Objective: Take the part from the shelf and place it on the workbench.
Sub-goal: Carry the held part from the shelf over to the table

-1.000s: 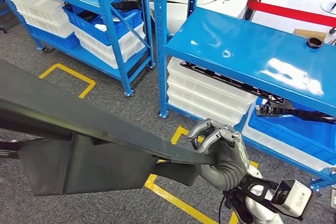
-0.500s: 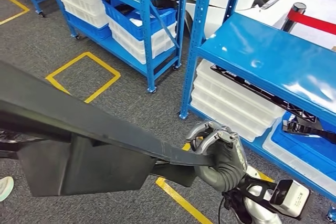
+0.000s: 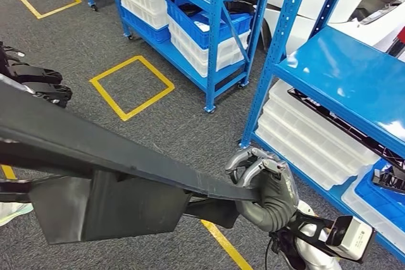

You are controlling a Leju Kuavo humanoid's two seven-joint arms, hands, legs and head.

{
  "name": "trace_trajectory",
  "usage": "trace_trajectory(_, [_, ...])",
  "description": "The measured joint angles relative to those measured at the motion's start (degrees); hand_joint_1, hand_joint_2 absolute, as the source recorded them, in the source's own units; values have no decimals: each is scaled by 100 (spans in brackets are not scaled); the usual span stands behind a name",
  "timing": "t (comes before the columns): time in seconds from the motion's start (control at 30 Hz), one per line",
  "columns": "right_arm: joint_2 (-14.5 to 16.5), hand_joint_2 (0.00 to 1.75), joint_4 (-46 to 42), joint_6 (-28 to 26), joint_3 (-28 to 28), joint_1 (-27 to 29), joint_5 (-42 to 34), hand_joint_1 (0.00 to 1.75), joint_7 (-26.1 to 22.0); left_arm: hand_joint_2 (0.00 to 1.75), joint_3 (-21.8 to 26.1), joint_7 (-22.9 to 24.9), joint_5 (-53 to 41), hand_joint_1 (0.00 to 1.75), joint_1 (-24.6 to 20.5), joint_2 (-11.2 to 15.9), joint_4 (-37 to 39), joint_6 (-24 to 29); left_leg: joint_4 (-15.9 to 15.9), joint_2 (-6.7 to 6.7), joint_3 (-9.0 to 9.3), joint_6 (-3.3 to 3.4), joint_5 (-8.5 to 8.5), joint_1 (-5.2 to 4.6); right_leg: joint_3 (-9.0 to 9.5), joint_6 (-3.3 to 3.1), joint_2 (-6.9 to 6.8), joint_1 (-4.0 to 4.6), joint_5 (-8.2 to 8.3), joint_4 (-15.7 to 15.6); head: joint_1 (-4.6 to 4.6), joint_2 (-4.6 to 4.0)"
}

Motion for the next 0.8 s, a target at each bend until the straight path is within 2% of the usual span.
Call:
trace_trajectory(0.07, [0,175,-1,-2,-2,4,-3,175,-8,0,13,73,0,0,27,29,14,16,153,154,-80,-58,-124,-10,25,-40,-123,-31,27,-58,-5,0])
trace_trajectory(0.13, [-1,175,0,-4,-8,16,-12,175,-13,0,14,148,0,0,19,60,22,29,745,435,-358,-125,-464,-4,39,-66,-271,-40,36,-85,-10,0])
trace_trajectory(0.17, [-1,175,2,-5,-11,22,-17,175,-14,0,14,185,0,0,12,70,23,28,1138,511,-544,-159,-636,15,37,-68,-344,-37,33,-85,-11,0])
trace_trajectory(0.2, [-1,175,7,-5,-13,28,-20,175,-14,0,14,217,0,0,15,76,25,24,1457,555,-692,-190,-743,39,38,-65,-419,-36,29,-84,-10,0])
trace_trajectory(0.23, [-1,175,11,-5,-14,30,-24,175,-14,0,14,242,0,0,28,81,27,18,1589,581,-746,-216,-745,61,41,-59,-487,-35,22,-82,-11,0])
trace_trajectory(0.27, [-2,175,16,-5,-16,32,-30,175,-15,0,14,270,0,0,47,91,32,13,1492,609,-685,-236,-643,83,49,-47,-549,-37,13,-80,-11,0])
trace_trajectory(0.33, [-4,175,19,-2,-25,32,-51,175,-16,0,14,345,0,0,83,137,62,24,751,764,-285,-262,-275,110,86,-1,-664,-41,-21,-75,-12,0])
trace_trajectory(0.4, [-11,175,20,13,-50,33,-77,175,-21,0,20,445,0,0,98,194,103,62,130,929,36,-222,-71,81,117,66,-759,-19,-61,-58,-15,0])
trace_trajectory(0.43, [-15,175,24,24,-68,32,-86,175,-23,0,29,492,0,0,110,220,122,91,24,957,83,-182,-64,57,127,100,-803,-6,-72,-56,-16,0])
trace_trajectory(0.5, [-19,175,37,40,-103,30,-94,175,-25,0,57,560,0,0,164,301,159,159,21,866,61,-85,-72,27,144,161,-884,-6,-83,-68,-16,0])
trace_trajectory(0.53, [-21,175,45,45,-114,26,-96,175,-25,0,74,580,0,0,198,342,177,198,16,819,54,-45,-64,29,147,188,-850,-17,-119,-51,-15,0])
trace_trajectory(0.57, [-23,175,50,56,-127,23,-99,175,-26,0,99,591,0,0,222,400,195,238,7,775,51,-7,-54,35,114,205,-756,-30,-207,45,-15,0])
trace_trajectory(0.6, [-28,175,55,65,-142,23,-106,175,-26,0,130,596,0,0,235,453,208,271,-3,728,51,31,-42,41,24,212,-627,-40,-358,262,-14,0])
trace_trajectory(0.63, [-34,175,65,75,-155,24,-114,175,-27,0,168,589,0,0,236,497,219,287,-4,676,48,60,-36,37,-128,210,-486,-46,-556,612,-14,0])
trace_trajectory(0.7, [-49,175,90,92,-179,49,-135,175,-29,0,266,524,0,0,232,563,232,237,-3,549,46,99,-32,8,-517,194,-358,-42,-892,1434,-14,0])
trace_trajectory(0.73, [-56,175,102,102,-191,69,-149,175,-37,0,327,467,0,0,236,575,235,181,-2,479,47,105,-30,-8,-640,184,-336,-36,-928,1668,-15,0])
trace_trajectory(0.77, [-62,175,109,113,-208,95,-164,175,-50,0,392,408,0,0,243,581,237,125,0,407,51,107,-29,-20,-661,169,-320,-26,-846,1672,-15,0])
trace_trajectory(0.8, [-68,175,112,126,-229,121,-180,175,-67,0,459,355,0,0,249,581,237,84,1,332,59,108,-29,-29,-567,146,-291,-13,-654,1428,-15,0])
